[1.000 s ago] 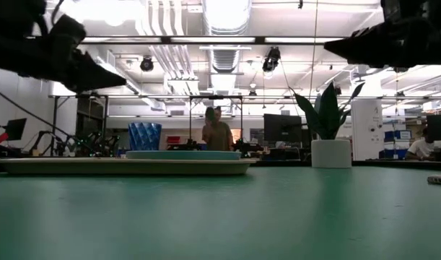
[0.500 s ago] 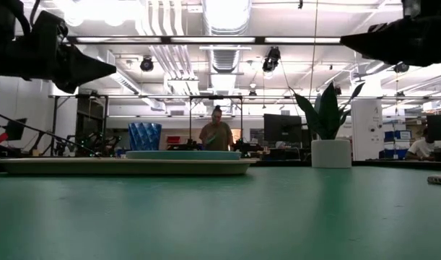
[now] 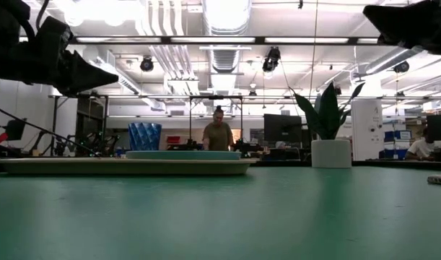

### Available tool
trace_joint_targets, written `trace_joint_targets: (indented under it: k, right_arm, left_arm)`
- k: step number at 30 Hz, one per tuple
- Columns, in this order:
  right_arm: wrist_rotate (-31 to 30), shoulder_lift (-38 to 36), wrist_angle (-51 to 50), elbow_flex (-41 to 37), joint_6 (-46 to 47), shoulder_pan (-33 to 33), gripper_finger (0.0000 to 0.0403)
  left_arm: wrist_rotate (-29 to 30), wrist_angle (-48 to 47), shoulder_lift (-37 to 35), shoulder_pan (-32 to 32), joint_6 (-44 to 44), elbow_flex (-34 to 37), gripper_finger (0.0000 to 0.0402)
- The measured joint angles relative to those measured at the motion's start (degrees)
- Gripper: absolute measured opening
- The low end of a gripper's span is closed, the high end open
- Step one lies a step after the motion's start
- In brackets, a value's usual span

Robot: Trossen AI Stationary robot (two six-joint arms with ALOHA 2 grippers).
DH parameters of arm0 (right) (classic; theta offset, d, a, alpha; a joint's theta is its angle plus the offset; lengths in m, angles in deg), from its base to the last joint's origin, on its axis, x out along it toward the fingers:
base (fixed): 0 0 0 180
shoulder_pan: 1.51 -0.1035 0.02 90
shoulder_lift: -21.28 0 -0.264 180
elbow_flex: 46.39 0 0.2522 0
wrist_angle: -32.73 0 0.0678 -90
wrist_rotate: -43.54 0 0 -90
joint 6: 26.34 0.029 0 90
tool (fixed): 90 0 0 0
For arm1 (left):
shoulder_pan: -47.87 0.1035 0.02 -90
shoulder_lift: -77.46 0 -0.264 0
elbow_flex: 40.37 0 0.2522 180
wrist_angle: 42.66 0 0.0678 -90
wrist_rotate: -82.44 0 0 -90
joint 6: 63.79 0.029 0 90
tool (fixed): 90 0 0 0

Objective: Pick and place plate/cup/fork/spoon on tray
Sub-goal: Return to Home Position

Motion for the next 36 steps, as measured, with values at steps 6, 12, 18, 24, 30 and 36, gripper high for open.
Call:
trace_joint_targets:
  k: [6, 12, 18, 24, 30, 36]
  right_arm:
    - [3.4, -0.2, 0.8, 0.0, 2.8, 0.0, 0.0009]
    - [2.9, -0.1, 2.9, 0.0, 14.9, 0.0, 0.0009]
    - [2.9, 0.9, 2.4, 0.0, 23.5, 0.0, 0.0009]
    - [2.9, 2.1, 2.3, 0.0, 24.3, 0.0, 0.0009]
    - [2.9, 2.5, 2.3, 0.0, 24.2, 0.0, 0.0009]
    - [2.9, 2.5, 2.3, 0.0, 24.2, 0.0, 0.0009]
  left_arm:
    - [-0.1, 0.1, 2.1, 0.0, 0.0, 0.0, 0.0000]
    - [-0.1, 0.2, 5.0, 0.0, 0.0, 0.1, 0.0000]
    - [0.0, 0.2, 7.6, 0.0, 0.0, 0.1, 0.0000]
    - [0.0, 0.2, 10.1, 0.0, 0.0, 0.1, 0.0000]
    - [0.0, 0.2, 12.6, 0.0, 0.0, 0.1, 0.0000]
    - [0.0, 0.1, 14.8, 0.0, 0.0, 0.1, 0.0000]
